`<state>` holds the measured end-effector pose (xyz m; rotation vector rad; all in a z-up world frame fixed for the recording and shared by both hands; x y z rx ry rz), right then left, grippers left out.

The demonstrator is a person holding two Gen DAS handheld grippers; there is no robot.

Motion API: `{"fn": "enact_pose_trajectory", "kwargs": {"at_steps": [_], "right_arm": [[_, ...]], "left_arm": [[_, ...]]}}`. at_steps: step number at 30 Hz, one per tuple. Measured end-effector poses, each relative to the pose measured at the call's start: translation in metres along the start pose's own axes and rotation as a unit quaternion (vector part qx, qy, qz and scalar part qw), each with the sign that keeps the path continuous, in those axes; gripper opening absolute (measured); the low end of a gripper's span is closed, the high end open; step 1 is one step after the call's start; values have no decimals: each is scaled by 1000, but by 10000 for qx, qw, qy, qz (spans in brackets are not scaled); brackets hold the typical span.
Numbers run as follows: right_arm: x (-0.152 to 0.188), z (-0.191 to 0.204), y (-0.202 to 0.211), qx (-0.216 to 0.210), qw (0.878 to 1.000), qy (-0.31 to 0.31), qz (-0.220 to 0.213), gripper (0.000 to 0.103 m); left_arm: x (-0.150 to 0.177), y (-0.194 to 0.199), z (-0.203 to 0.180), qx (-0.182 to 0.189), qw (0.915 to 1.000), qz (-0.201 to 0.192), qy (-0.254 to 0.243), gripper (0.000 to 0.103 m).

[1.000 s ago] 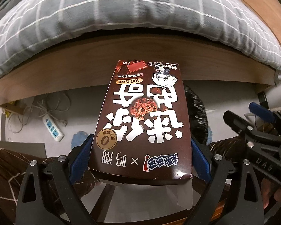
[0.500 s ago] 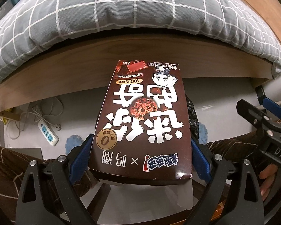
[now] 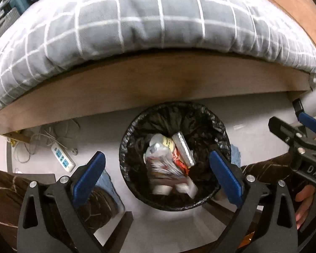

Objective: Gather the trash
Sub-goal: 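Move the left tool back over the bed toward the black wipe packet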

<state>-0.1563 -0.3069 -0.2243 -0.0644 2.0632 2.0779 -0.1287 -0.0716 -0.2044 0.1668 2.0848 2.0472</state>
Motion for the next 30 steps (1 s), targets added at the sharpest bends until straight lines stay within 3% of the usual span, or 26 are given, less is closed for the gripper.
{"fn": "enact_pose_trajectory", "kwargs": {"at_steps": [15, 20, 30], "right_arm": [[-32, 38, 69, -102, 9942, 499, -950, 95], [-57, 47, 92, -143, 9901, 623, -1247, 95], [-118, 51, 126, -174, 9826, 646, -1730, 95]], "left_arm": [[-24, 80, 62, 91, 9930, -1045, 541, 97], [-46, 109, 76, 9, 9886, -1379, 612, 97], [-108, 138, 92, -95, 9842, -1661, 608, 97]]}}
Point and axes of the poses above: each gripper's, at about its wrist camera, not at the fingertips, and y roughly against the way its jaws point, z to its left, x to its underside, the point moved 1 cm from there along -y, roughly the way its jaws point, and after that the axes turned 14 degrees about z, right-handed, at the moved point
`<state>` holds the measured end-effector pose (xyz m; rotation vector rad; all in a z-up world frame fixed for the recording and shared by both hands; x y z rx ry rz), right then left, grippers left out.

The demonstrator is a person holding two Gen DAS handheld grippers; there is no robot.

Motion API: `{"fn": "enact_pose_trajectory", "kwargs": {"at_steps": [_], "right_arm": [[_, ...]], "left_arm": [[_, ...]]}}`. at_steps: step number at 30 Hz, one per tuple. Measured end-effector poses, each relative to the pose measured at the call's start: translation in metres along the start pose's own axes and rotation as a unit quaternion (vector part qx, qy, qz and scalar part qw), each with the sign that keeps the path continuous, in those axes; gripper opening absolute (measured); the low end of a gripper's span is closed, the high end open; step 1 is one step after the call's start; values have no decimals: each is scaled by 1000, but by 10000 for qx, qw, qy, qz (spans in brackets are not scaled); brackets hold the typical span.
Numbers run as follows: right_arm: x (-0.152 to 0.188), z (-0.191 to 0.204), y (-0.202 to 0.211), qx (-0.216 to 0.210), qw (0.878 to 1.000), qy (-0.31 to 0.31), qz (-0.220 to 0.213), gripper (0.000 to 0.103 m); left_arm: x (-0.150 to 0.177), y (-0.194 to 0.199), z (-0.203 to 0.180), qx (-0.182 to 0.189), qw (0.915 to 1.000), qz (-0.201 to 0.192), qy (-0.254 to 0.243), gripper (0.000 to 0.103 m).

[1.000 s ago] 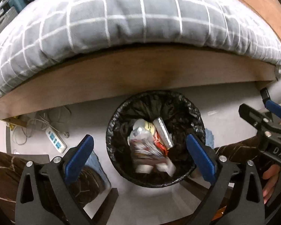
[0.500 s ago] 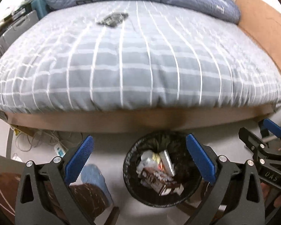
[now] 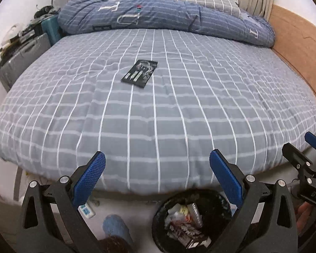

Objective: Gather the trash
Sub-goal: 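Move the left tool back over the bed toward the black wipe packet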

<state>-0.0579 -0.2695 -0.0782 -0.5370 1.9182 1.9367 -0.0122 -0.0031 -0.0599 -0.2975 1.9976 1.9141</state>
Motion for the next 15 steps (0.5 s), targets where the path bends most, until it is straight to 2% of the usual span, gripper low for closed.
{"fn": "enact_pose_trajectory", "kwargs": {"at_steps": [7, 15], "right_arm": [[-47, 3, -11, 5, 9997, 98, -212, 95], [-104, 12, -40, -65, 9991, 203, -377, 95]], "left_arm": [[-61, -17, 8, -76, 9998, -173, 11, 97], [-114, -67, 23, -161, 9999, 8, -24, 96]]}}
Point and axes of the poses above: each gripper's, at about its wrist camera, not at the fingertips, and y roughly against the way its jaws point, z to its left, x to its underside, the point moved 1 cm from there along -y, roughly the way its jaws point, and after that the axes turned 14 degrees about z, right-handed, at the moved point
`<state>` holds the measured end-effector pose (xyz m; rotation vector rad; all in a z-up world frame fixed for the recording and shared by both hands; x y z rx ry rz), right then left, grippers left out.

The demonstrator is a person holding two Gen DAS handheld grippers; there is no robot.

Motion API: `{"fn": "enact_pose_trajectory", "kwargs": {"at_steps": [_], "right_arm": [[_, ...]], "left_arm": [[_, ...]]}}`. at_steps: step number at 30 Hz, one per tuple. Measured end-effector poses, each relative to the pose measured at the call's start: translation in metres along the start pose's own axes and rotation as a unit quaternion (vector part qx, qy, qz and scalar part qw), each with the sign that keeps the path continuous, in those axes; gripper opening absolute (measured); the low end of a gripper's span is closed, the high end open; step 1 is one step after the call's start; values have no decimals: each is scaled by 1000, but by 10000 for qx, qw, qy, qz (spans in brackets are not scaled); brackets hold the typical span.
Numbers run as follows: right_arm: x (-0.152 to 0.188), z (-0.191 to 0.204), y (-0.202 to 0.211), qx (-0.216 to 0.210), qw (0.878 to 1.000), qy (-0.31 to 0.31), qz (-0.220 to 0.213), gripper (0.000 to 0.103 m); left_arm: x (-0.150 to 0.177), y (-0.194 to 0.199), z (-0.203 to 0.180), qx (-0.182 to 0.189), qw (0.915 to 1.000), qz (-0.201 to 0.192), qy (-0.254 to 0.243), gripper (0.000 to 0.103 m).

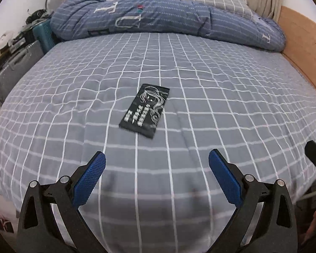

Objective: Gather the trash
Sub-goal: 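Move the left tool back over the bed toward the black wipe packet, then grasp the black wipe packet with the left tool and lift it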

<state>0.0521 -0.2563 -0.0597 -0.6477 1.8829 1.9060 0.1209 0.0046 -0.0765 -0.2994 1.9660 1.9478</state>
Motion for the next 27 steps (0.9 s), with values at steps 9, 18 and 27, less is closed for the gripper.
{"fn": "enact_pose_trajectory", "kwargs": {"at_steps": [9, 18, 27], "right_arm": [[-20, -11, -62, -75, 9993, -69, 351, 95], [-21, -18, -91, 10, 9981, -150, 598, 95], [-20, -18, -95, 0, 9977, -216, 647, 95]], "left_arm": [[-46, -49, 16, -116, 9997, 199, -26, 94], [-77, -88, 28, 17, 9984, 551, 94, 85], [-83, -102, 21, -175, 9977, 651, -113, 71]]}}
Point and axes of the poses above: each gripper's, at about its wrist camera, not at the fingertips, and y roughly against the way its jaws point, z to its left, x to its underside, the point moved 1 cm from there along -y, roughly the way its jaws point, and after that the axes turned 14 degrees about z, right-handed, at the moved point
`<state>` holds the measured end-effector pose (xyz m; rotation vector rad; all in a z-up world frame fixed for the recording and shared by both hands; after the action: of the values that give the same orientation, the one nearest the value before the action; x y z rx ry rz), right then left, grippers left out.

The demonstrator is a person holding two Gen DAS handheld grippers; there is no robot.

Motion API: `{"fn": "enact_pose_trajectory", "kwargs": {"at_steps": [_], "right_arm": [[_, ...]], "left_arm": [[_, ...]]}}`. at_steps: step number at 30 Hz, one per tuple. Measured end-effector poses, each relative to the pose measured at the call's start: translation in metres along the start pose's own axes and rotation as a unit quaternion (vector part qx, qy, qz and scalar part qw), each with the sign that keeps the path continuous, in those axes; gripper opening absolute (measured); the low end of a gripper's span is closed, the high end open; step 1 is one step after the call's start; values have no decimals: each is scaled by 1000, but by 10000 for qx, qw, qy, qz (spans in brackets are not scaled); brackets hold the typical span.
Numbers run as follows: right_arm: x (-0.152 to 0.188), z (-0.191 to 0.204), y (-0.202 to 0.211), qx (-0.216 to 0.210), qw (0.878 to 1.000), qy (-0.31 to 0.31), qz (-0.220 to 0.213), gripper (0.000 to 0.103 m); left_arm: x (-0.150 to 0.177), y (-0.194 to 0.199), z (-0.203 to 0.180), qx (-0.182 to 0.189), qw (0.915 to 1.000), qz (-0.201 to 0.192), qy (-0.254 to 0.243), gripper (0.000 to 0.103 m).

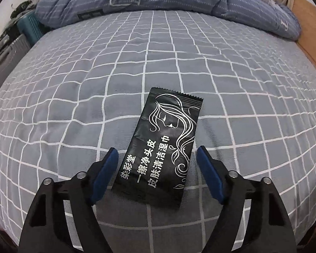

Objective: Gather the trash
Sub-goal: 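Grasp the black wipe packet with the left tool and lift it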

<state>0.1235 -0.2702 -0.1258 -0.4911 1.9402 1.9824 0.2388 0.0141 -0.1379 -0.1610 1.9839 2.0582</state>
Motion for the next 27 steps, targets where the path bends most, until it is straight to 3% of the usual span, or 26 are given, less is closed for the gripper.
{"fn": "enact_pose_trajectory", "kwargs": {"at_steps": [9, 10, 19, 27], "right_arm": [[-2, -3, 1, -19, 10000, -48, -14, 95], [-2, -3, 1, -15, 10000, -48, -16, 95], [-2, -3, 2, -20, 10000, -56, -18, 95], [-3, -6, 5, -29, 9999, -119, -46, 95]], "left_arm": [[1, -3, 5, -58, 10000, -36, 59, 59], [2, -2, 6, -58, 10000, -39, 71, 54], [4, -1, 4, -192, 9997, -115, -7, 35], [5, 12, 4, -144, 9995, -258, 85, 31]]}}
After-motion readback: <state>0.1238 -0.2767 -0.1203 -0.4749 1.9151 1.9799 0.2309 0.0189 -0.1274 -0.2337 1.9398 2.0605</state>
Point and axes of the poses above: each gripper's, at about its wrist camera, not at the fingertips, and y roughly against the way its jaws point, z to its left, x to its underside, the point moved 1 cm from there along -y, roughly the way its jaws point, and after that the axes turned 14 degrees about z, right-handed, at the moved point
